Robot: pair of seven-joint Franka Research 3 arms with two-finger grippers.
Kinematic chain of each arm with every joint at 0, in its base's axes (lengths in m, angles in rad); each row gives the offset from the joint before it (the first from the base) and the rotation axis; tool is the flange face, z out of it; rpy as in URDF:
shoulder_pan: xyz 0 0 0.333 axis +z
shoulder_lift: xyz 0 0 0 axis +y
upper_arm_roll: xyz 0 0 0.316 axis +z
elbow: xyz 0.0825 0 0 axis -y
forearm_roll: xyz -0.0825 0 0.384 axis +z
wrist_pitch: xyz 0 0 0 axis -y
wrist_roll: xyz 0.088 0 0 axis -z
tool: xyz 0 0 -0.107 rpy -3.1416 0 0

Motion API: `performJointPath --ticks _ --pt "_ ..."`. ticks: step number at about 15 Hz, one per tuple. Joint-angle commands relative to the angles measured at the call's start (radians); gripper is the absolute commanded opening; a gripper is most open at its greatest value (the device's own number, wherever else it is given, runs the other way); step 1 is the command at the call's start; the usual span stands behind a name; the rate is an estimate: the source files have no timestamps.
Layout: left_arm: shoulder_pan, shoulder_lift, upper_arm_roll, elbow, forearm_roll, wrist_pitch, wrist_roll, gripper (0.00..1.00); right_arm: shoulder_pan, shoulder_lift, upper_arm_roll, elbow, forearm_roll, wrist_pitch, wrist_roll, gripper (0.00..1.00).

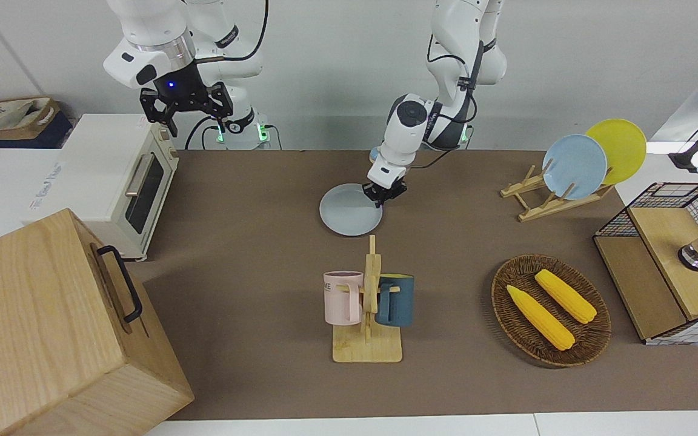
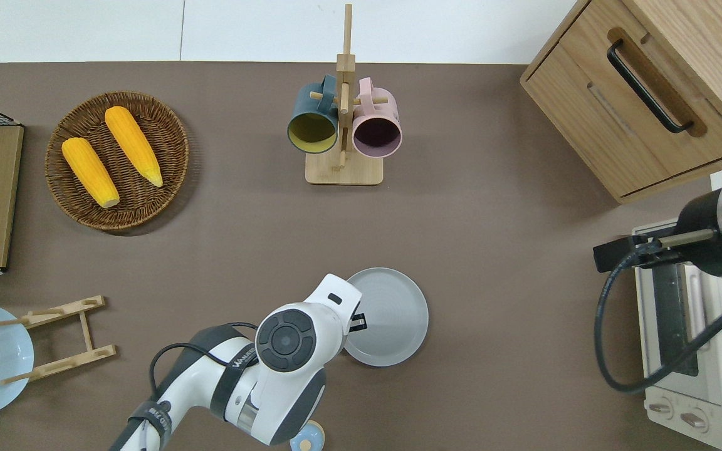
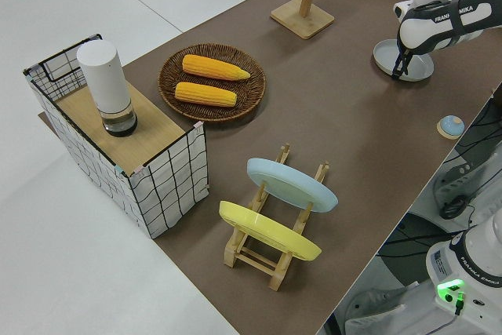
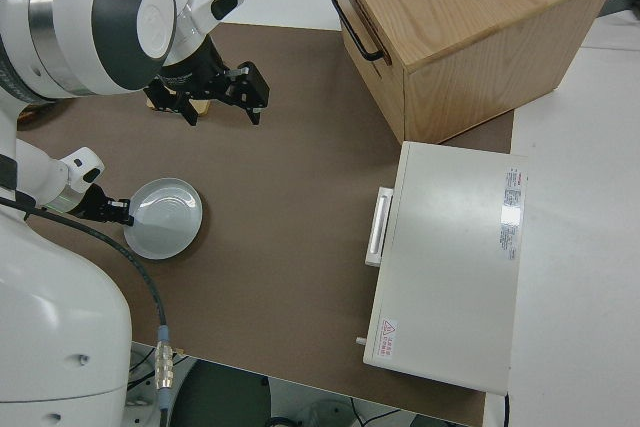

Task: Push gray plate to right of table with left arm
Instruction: 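Keep pushing the gray plate with the left gripper toward the toaster oven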

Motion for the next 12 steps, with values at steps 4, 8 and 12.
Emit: performJointPath --ticks 4,8,12 --pt "-0.082 0.127 0.013 0.138 0.01 0.008 -0.119 0.0 -0.02 -0.003 0.015 0.008 0.01 -0.014 0.001 0.983" --pt "-0.121 0.183 0.013 0.216 0.089 0.007 -0.241 0.0 -0.02 -0.003 0.013 0.008 0.01 -0.014 0.002 0.983" --pt "-0.154 0.251 0.013 0.289 0.162 0.005 -0.339 0.0 -0.02 -0.003 0.013 0.008 0.01 -0.014 0.001 0.983"
